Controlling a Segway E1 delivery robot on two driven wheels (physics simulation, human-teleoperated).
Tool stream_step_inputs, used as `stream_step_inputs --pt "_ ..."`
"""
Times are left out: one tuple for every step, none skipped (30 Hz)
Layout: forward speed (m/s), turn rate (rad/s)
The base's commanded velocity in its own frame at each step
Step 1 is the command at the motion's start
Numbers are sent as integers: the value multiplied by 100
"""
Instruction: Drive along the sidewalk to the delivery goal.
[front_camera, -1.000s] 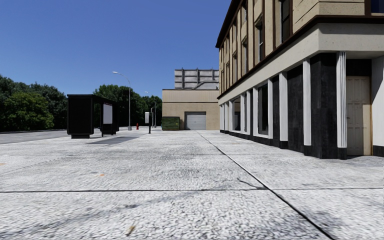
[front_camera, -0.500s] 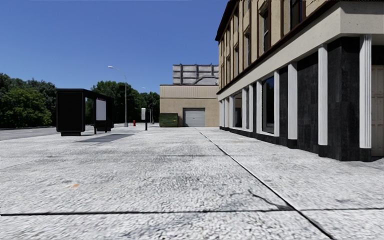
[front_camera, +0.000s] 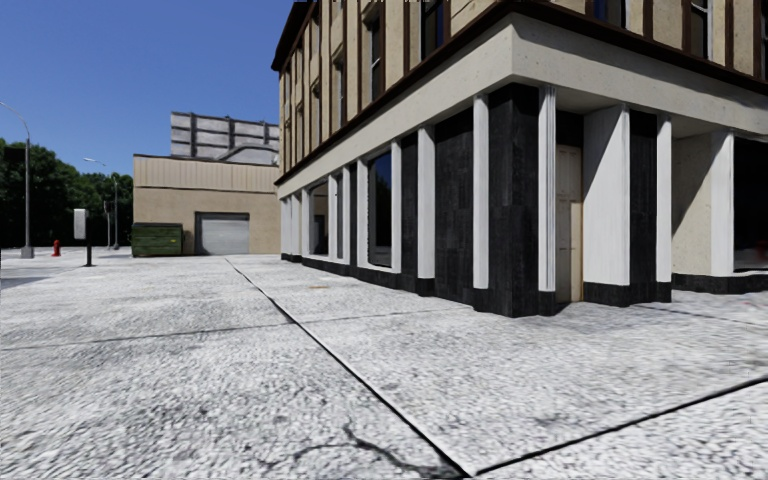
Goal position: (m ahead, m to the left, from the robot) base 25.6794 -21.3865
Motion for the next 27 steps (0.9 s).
stream_step_inputs --pt "127 -105" --pt "127 -105" --pt "127 -105" --pt "127 -105" --pt "127 -105" --pt "127 -105" --pt "127 -105" --pt "127 -105" --pt "127 -105" --pt "127 -105" --pt "127 -105" --pt "127 -105" --pt "127 -105" --pt "127 -105" --pt "127 -105" --pt "127 -105" --pt "127 -105" --pt "127 -105" --pt "127 -105" --pt "127 -105" --pt "127 -105" --pt "127 -105" --pt "127 -105" --pt "127 -105" --pt "127 -105" --pt "127 -105" --pt "127 -105"
